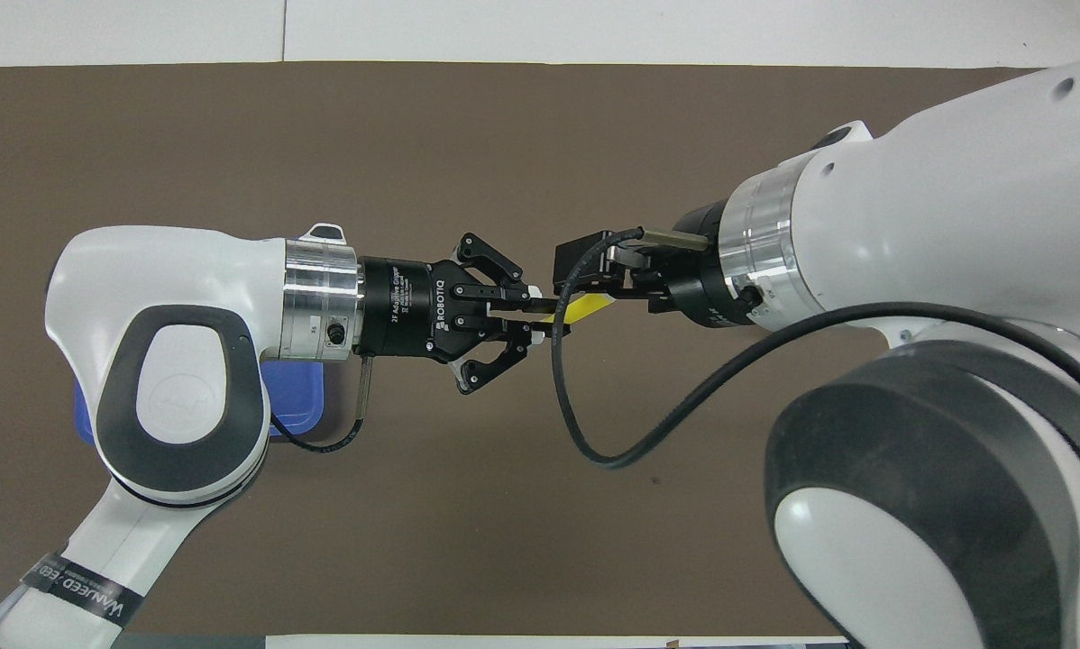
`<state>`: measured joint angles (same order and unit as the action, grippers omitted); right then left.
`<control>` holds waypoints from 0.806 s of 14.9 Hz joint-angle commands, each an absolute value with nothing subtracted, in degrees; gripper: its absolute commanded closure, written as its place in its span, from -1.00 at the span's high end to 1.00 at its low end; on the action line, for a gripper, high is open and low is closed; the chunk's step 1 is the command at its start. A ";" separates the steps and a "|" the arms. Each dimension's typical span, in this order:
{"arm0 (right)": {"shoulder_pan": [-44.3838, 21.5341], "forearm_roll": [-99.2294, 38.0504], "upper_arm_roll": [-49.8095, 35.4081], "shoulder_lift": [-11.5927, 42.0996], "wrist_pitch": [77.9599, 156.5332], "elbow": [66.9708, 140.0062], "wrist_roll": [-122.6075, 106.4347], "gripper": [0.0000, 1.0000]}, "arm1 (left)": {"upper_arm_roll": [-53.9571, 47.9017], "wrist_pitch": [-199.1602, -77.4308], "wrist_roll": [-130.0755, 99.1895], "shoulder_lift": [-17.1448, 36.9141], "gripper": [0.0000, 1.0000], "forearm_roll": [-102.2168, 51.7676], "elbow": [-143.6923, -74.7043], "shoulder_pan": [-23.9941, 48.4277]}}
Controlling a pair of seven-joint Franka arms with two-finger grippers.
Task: Transfer and insert pens with both arms
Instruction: 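Grasp the yellow pen with the right gripper, open the left gripper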
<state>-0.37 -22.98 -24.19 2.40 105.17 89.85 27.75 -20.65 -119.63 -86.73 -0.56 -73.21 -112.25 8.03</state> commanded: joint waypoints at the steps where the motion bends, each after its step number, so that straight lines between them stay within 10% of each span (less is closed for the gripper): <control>1: 0.70 -23.99 -24.96 1.58 104.86 90.79 27.25 0.77 | -19.95 -121.20 -85.78 -2.64 -1.00 -75.50 -114.43 8.88; 6: 0.70 -23.56 -24.96 1.67 105.56 90.70 27.33 -1.00 | -19.95 -121.55 -85.78 -2.64 -1.00 -75.50 -114.52 8.88; 12: 0.35 -23.12 -24.87 1.85 105.38 90.53 27.25 -1.00 | -19.95 -122.17 -85.78 -2.64 -1.00 -76.03 -114.52 9.14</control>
<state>-0.38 -23.06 -24.53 2.30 105.41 89.83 27.74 -20.72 -120.66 -86.62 -0.73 -74.10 -112.73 8.29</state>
